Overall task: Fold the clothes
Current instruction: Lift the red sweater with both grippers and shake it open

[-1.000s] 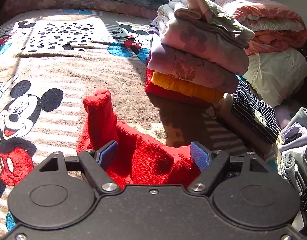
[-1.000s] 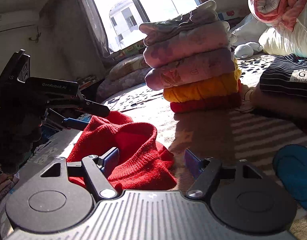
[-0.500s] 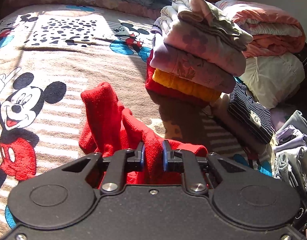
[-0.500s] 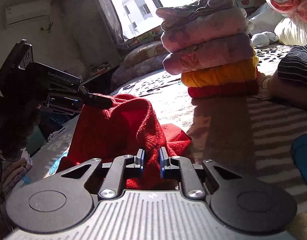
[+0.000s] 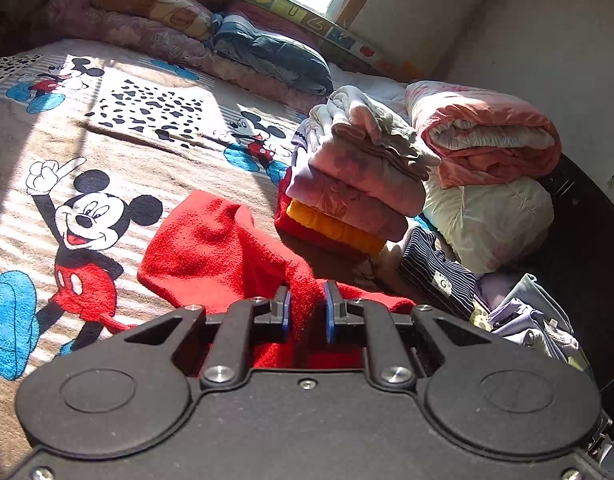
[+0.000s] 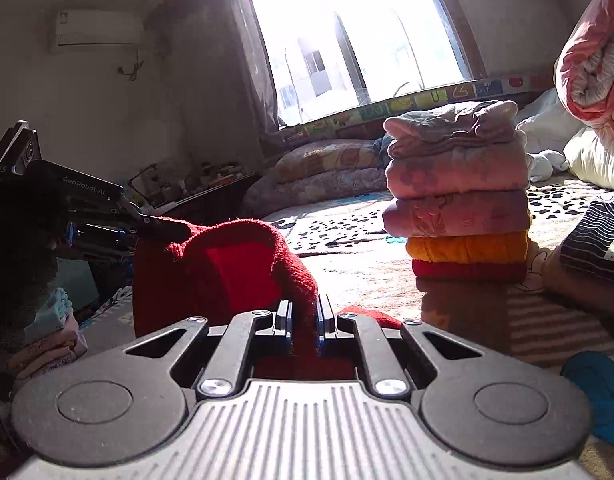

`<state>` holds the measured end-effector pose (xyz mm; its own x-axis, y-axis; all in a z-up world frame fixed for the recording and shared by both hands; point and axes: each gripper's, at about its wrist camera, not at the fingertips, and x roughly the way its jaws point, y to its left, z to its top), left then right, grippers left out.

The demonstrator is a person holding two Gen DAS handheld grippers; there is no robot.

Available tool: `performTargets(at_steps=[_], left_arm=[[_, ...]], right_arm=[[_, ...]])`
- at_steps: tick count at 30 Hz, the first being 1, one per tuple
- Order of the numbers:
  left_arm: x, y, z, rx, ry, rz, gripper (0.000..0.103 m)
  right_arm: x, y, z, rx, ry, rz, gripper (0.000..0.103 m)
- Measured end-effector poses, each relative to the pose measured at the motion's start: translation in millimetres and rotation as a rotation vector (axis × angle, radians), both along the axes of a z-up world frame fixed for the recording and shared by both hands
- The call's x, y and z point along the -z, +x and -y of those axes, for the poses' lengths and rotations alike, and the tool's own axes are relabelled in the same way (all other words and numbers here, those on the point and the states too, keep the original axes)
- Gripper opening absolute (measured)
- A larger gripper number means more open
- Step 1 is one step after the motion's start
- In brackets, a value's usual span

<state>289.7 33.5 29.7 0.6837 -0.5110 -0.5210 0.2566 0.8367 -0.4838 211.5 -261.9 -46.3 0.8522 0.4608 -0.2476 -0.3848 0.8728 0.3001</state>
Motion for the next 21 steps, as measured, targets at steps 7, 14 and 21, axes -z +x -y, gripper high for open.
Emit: performTargets(at_steps=[7,14,21], left_arm=[[-28.3,-22.7,-31.2,-0.060,-0.092,0.038,0.014],[-61.1,-9.1,-45.3,-0.093,-0.167,0.066,0.014],[-89.4,41.5,-42.4,-0.114,-0.156,0.086,0.014]], right_arm=[[-60.7,-4.2,-19.3,-0.048,-0.118,0.067,0.012],[-109.8,22.9,-31.9,-0.073,-0.235,0.095,0.012],[-142.2,86.5,-36.6,-0.062,-0.304,0.082,0.012]])
